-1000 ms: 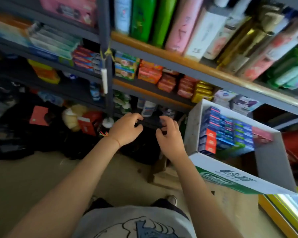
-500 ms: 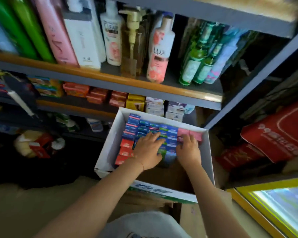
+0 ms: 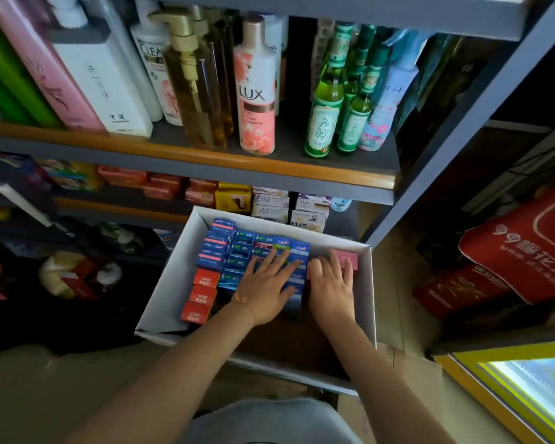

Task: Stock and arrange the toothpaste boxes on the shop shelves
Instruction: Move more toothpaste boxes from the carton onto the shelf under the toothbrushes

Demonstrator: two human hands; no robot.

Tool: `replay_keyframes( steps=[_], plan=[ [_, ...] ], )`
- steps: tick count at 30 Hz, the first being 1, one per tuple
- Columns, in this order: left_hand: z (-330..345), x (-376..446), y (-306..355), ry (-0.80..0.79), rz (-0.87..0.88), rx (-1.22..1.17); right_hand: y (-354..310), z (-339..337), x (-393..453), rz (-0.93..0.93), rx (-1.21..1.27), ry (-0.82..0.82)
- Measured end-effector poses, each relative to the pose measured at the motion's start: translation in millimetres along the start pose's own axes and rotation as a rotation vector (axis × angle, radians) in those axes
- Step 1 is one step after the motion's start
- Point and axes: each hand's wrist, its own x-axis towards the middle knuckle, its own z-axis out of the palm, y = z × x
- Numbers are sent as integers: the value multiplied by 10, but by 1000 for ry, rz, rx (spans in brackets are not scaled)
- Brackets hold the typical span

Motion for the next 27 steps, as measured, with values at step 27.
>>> replay_keyframes(
  steps=[27],
  plan=[
    [-512, -498, 109, -103, -331, -1311, 107, -252, -29, 206, -63, -97]
  ],
)
